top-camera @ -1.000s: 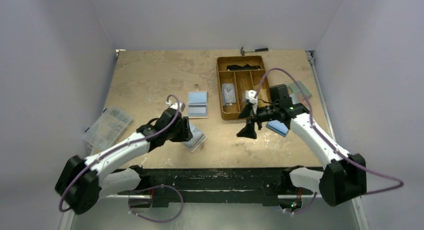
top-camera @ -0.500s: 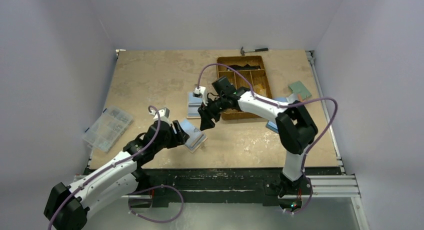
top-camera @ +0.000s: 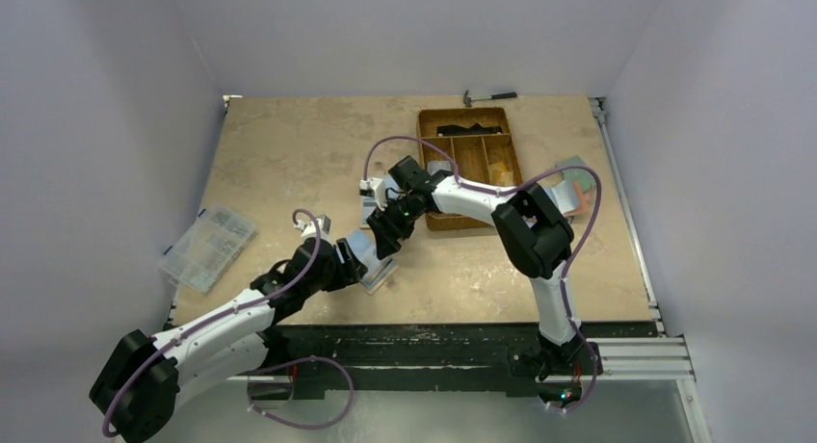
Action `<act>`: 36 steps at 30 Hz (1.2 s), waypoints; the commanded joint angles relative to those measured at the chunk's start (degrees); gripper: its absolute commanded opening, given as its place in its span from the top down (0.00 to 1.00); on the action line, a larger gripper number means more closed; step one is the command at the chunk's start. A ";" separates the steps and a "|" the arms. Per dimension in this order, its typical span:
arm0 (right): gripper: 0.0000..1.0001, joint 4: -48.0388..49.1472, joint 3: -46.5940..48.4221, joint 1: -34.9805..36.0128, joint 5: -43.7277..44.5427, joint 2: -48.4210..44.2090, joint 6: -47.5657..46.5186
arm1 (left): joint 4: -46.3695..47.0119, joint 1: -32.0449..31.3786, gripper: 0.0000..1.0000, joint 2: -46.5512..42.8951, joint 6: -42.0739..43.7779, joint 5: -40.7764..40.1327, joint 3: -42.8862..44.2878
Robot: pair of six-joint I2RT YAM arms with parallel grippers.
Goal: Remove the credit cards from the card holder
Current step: Remove the credit card from the card holder.
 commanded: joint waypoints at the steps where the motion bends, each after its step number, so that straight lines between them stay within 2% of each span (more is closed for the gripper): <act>1: 0.33 -0.38 2.20 1.04 -1.66 -0.03 1.22 | 6.64 0.19 0.41 1.28 -1.93 2.21 -2.14; 3: 0.35 -0.24 1.91 1.37 -2.96 -0.17 1.26 | 8.73 0.23 0.41 1.84 -2.42 2.93 -3.15; 14: 0.67 1.21 -0.16 1.79 -7.34 -3.69 2.71 | 13.22 0.21 0.42 1.32 -2.32 5.88 -4.98; 18: 0.71 2.68 -1.96 1.79 -8.64 -5.40 4.01 | 14.42 0.21 0.42 0.26 -2.24 7.22 -5.37; 24: 0.71 4.82 -4.07 1.71 -9.84 -6.41 6.27 | 14.47 0.26 0.41 -1.36 -1.01 8.97 -5.14; 28: 0.68 5.56 -4.46 1.64 -13.22 -6.39 7.09 | 15.66 0.24 0.44 -0.47 -1.23 10.27 -5.21; 36: 0.50 6.49 -6.11 1.62 -16.72 -7.15 6.61 | 16.49 0.26 0.47 0.21 -1.13 10.94 -5.14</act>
